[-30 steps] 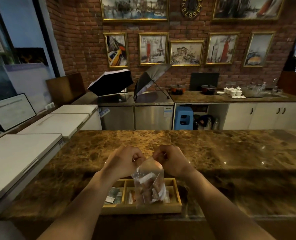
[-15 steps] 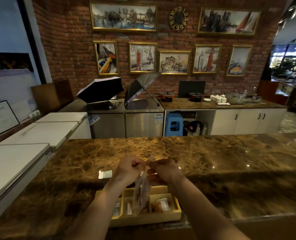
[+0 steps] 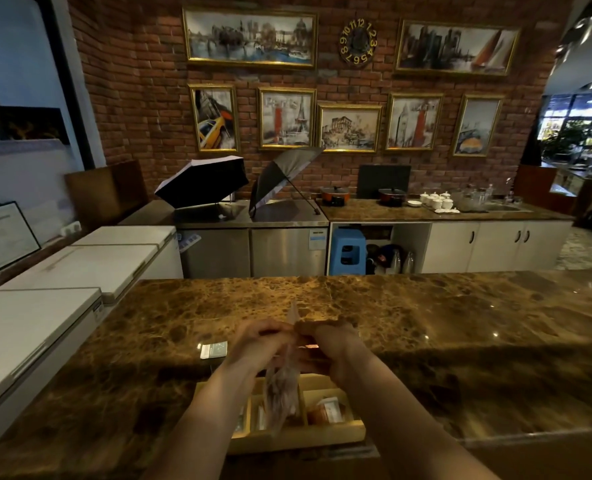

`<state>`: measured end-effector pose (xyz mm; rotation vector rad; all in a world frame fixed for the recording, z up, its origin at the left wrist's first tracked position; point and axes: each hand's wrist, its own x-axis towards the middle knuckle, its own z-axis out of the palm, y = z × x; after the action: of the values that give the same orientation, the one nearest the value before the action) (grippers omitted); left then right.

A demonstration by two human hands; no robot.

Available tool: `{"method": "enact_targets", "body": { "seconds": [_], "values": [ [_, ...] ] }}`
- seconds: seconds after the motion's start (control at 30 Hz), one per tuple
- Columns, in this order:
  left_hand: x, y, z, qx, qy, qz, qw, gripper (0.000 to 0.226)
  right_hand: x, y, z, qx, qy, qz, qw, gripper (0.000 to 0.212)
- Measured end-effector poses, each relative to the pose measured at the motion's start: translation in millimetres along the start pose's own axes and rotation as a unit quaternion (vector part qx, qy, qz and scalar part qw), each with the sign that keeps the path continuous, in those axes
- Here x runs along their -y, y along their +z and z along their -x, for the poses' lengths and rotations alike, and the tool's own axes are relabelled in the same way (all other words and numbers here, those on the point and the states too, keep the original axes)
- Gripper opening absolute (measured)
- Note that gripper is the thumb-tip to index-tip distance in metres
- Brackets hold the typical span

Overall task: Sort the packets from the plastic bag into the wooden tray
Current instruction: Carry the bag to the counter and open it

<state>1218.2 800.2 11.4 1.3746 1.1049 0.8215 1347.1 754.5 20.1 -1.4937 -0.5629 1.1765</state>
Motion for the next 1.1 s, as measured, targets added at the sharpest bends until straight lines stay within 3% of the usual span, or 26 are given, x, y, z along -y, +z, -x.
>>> {"method": "enact_targets", "body": {
  "seconds": [0.33, 0.63, 0.8, 1.1],
  "values": [
    [-8.9, -0.2, 6.8, 0.014, -0.04, 0.063, 0.997, 0.011, 2.8, -2.5, -3.4, -0.003, 0.002, 0.02, 1.0, 0.008],
    [-17.0, 1.7, 2.9, -0.027, 0.015, -0.042, 0.999, 0.007, 1.8, 5.3, -12.2, -0.053, -0.081, 0.127, 0.987, 0.011],
    [-17.0, 6.0, 2.3, -0.076, 0.012, -0.109, 0.991, 0.017, -0.6, 4.4, -9.7, -0.057, -0.108, 0.167, 0.978, 0.013],
    [-14.9, 13.1, -2.7, -0.102, -0.042, -0.059, 0.992, 0.014, -4.9, 7.8, -6.6, -0.061, -0.186, 0.25, 0.948, 0.011]
  ]
}}
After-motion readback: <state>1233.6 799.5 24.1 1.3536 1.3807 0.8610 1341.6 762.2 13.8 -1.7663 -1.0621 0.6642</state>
